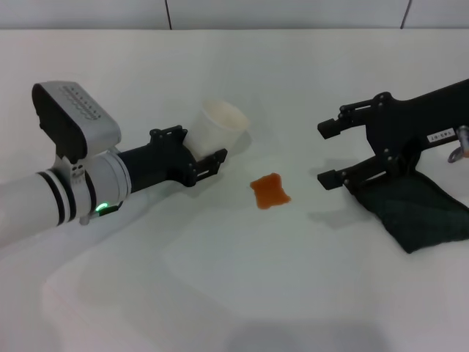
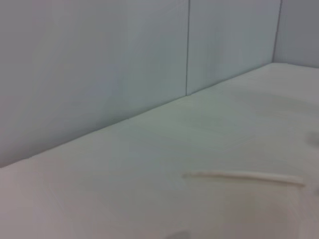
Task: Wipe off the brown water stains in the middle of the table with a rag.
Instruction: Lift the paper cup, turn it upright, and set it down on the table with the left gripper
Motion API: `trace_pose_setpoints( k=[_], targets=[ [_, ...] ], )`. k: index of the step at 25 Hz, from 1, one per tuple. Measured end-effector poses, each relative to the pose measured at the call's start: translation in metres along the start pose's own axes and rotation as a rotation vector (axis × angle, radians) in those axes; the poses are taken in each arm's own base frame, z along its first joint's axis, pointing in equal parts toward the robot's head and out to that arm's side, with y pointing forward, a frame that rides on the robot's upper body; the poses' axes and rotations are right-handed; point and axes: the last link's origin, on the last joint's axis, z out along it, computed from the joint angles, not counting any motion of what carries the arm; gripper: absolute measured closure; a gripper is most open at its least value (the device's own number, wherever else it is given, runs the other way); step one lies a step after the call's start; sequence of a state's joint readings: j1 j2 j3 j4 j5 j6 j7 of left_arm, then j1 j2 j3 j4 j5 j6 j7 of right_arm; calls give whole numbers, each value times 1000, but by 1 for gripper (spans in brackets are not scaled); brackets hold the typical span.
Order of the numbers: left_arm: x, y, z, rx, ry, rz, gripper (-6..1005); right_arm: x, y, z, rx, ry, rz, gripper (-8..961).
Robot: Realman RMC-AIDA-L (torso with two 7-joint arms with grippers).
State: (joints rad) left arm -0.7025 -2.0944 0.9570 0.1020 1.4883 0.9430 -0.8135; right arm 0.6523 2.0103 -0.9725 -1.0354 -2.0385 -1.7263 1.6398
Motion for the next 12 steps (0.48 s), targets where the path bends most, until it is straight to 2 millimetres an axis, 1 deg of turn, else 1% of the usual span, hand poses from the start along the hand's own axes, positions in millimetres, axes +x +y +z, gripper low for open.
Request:
trace_pose_setpoints(
  k=[12],
  targets=[
    [-14, 1, -9, 21, -15, 0, 303, 4, 2, -2, 2, 1, 11, 110]
  ],
)
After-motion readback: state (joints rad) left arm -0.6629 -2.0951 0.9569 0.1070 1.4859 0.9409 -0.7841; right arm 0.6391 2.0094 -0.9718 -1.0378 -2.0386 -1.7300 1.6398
